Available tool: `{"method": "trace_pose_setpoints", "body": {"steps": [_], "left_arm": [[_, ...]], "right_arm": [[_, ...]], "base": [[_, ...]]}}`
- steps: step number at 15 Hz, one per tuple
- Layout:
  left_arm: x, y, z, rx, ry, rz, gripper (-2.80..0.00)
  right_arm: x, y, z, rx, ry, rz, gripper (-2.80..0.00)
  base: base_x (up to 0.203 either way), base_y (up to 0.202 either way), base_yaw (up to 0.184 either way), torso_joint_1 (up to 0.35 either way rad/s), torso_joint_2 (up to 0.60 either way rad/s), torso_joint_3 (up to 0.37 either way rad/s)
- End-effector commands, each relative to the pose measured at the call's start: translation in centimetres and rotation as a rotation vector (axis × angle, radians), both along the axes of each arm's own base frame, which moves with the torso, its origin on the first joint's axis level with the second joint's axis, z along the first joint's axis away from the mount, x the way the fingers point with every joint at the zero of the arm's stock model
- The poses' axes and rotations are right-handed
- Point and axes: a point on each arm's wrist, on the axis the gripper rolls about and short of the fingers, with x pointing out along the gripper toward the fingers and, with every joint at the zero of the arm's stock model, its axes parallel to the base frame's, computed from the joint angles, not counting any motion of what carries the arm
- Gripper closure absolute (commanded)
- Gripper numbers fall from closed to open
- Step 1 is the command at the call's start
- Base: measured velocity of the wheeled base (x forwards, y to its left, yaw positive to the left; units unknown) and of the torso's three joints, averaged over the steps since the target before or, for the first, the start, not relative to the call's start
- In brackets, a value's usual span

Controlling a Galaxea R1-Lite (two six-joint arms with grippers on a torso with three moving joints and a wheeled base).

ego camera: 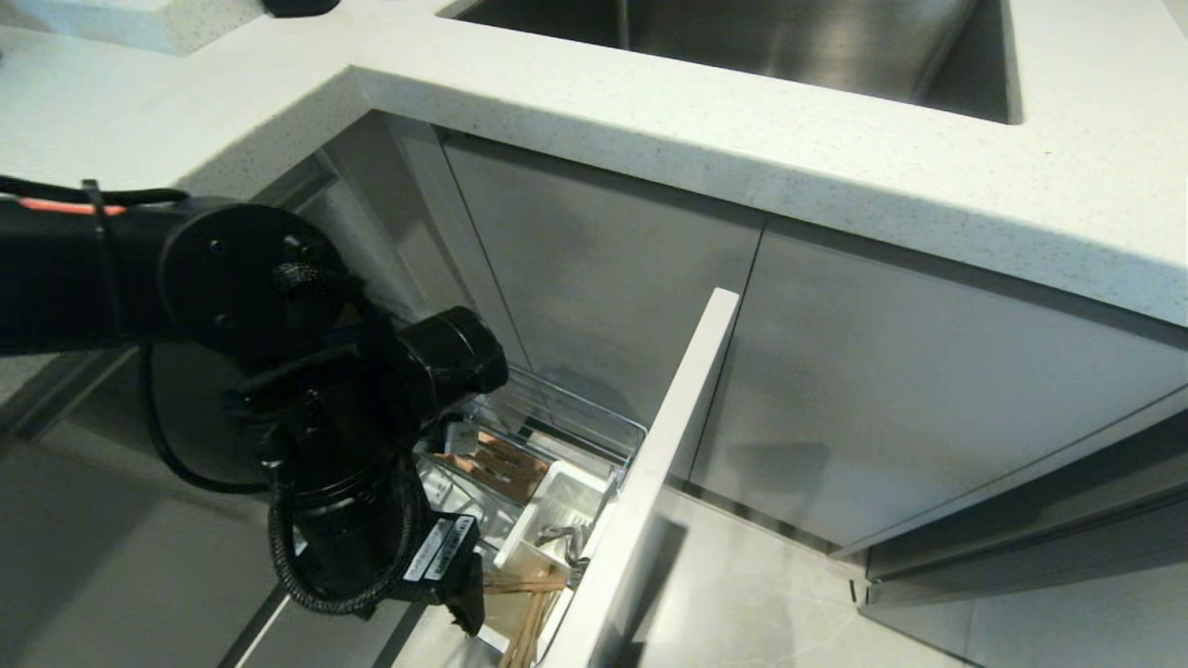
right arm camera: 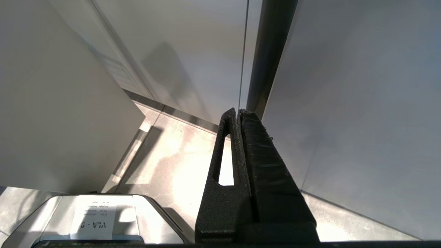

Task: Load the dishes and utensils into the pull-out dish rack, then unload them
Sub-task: Take the chopsticks out of the cupboard

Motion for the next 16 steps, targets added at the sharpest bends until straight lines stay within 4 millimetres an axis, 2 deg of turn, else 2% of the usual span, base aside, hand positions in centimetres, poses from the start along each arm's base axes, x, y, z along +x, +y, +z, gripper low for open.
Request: {"method": "trace_pose_setpoints", "body": {"steps": [1,3,7,10,16], "left_arm": [[1.8,0.3,-1.0,0.020,0.078,0.010,-2.80],[2.7,1.0,-1.0,-0.025,0.147,-0.021,-2.80],[4.6,0.7,-1.5,-0.115,0.240,0.005,-2.80],[6.1,0.3,-3.1,-0.108,0.289,0.029,-2.80],[7.5,0.0,-4.6,-0.102,0.332,0.048,-2.80]], "right_arm": [[0.0,0.0,0.0,0.000,0.002,0.000,0.00],[0.0,0.0,0.0,0.000,0.002,0.002,0.00],[0.0,0.0,0.0,0.000,0.001,0.000,0.00],[0.0,0.0,0.0,0.000,0.002,0.000,0.00],[0.0,0.0,0.0,0.000,0.001,0.000,0.00]], "base": [[0.000,0.000,0.000,0.000,0.00,0.000],[0.000,0.000,0.000,0.000,0.00,0.000],[0.000,0.000,0.000,0.000,0.00,0.000],[0.000,0.000,0.000,0.000,0.00,0.000],[0.000,0.000,0.000,0.000,0.00,0.000]]}}
